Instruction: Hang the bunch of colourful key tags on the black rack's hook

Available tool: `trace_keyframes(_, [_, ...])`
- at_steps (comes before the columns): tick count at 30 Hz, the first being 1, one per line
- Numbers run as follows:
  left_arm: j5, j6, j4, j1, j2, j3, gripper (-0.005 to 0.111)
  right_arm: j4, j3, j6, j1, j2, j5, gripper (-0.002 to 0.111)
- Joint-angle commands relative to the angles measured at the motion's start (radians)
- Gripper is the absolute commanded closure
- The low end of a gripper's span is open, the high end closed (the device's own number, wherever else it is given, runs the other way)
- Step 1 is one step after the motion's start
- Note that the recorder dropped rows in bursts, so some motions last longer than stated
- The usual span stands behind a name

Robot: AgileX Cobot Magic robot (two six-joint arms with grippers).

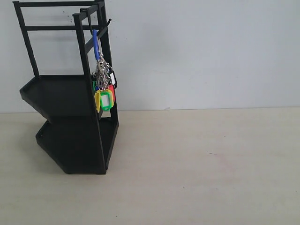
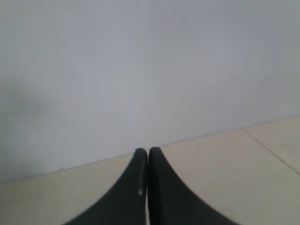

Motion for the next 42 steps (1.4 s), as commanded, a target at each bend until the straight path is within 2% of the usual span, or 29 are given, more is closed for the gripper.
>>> trace_keyframes(1, [-0.008, 0.001, -0.003, -0.001, -0.002, -0.001, 0.102, -0.013, 0.054, 0.002, 0.083, -0.132, -0.038, 0.108])
trace_keyframes(10, [-0.008, 0.001, -0.003, -0.001, -0.002, -0.001, 0.102, 0.038, 0.057, 0.027, 0.081, -0.132, -0.079, 0.108])
trace_keyframes(16, [-0.008, 0.001, -0.003, -0.001, -0.002, -0.001, 0.102, 0.041, 0.057, 0.027, 0.081, -0.132, -0.167, 0.108])
trace_keyframes(18, [-0.008, 0.001, -0.003, -0.001, -0.002, -0.001, 0.102, 0.108, 0.057, -0.019, 0.081, -0.132, -0.175, 0.108])
trace_keyframes(20, [-0.008, 0.001, -0.003, -0.001, -0.002, -0.001, 0.102, 0.341, 0.057, -0.254, 0.081, -0.132, -0.149, 0.108])
trace_keyframes(23, [-0.008, 0.001, -0.003, -0.001, -0.002, -0.001, 0.102, 0.704, 0.057, -0.758, 0.081, -0.132, -0.116, 0.108])
trace_keyframes(25, [-0.008, 0.001, -0.003, -0.001, -0.002, -0.001, 0.102, 0.835, 0.057, -0.915, 0.081, -0.132, -0.114, 0.108])
trace_keyframes(42, [-0.008, 0.001, -0.003, -0.001, -0.002, -0.001, 0.102, 0.853, 0.057, -0.922, 0.081, -0.132, -0.075, 0.108])
